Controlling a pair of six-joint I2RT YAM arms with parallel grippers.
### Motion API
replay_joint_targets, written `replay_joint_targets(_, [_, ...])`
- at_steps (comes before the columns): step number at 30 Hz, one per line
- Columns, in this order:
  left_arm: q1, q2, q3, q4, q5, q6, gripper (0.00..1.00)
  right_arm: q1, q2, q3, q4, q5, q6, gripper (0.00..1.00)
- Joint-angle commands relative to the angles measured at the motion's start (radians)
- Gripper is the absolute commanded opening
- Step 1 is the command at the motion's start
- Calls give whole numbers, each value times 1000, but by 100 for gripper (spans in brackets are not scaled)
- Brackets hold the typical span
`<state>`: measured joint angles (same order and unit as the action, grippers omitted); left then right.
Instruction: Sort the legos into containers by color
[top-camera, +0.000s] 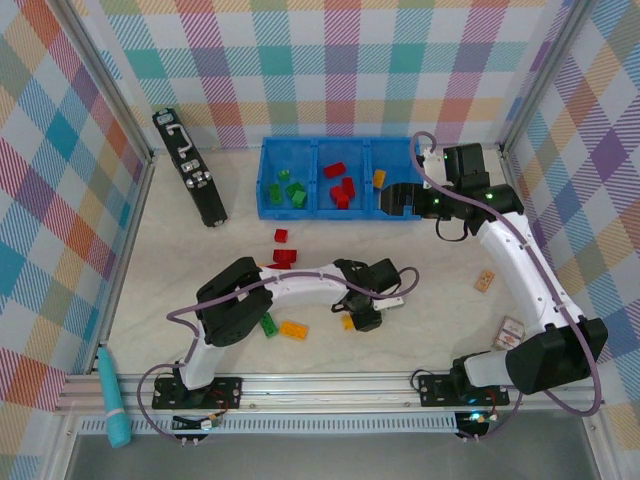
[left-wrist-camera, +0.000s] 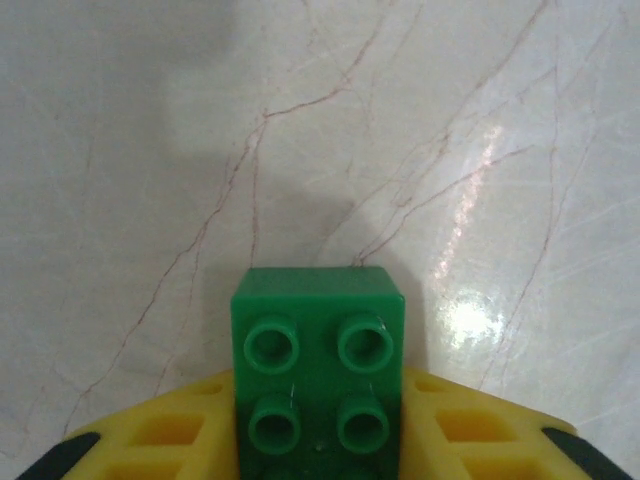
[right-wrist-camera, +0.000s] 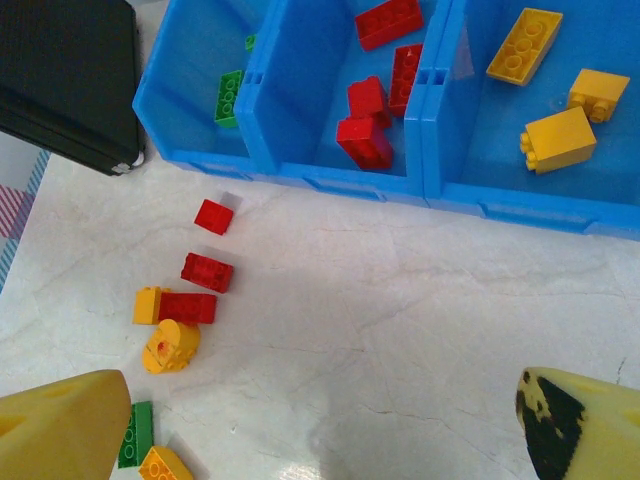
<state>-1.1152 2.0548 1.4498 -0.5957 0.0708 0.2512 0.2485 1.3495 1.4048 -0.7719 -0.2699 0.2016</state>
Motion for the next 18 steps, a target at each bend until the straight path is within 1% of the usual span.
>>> replay_joint_targets(1, [11,16,-9,-29,50,-40,29,-5,13,31,-4,3,-8,99])
replay_joint_targets(3, [55,-16,5,-31,94,-72,28,-5,13,34,-6,5,-10,99])
replay_joint_targets(5, [107,-70,7,-24,103,-92,27,-5,10,33,-6,10,-12,99])
replay_joint_targets(9, [205,-162,37,-52,62,-84,27,-5,2,21,0,17,-14,99])
replay_joint_targets(12, [282,-223,76,-66,-6,-56,27,-5,-4,8,9,15,-12,99])
replay_joint_targets(16, [412,-294,106,14,-77,-41,27,-5,-13,3,12,18,-13,99])
replay_joint_targets(18, [466,-305,123,69,-113,-46,30,-5,-16,2,12,20,-15,99])
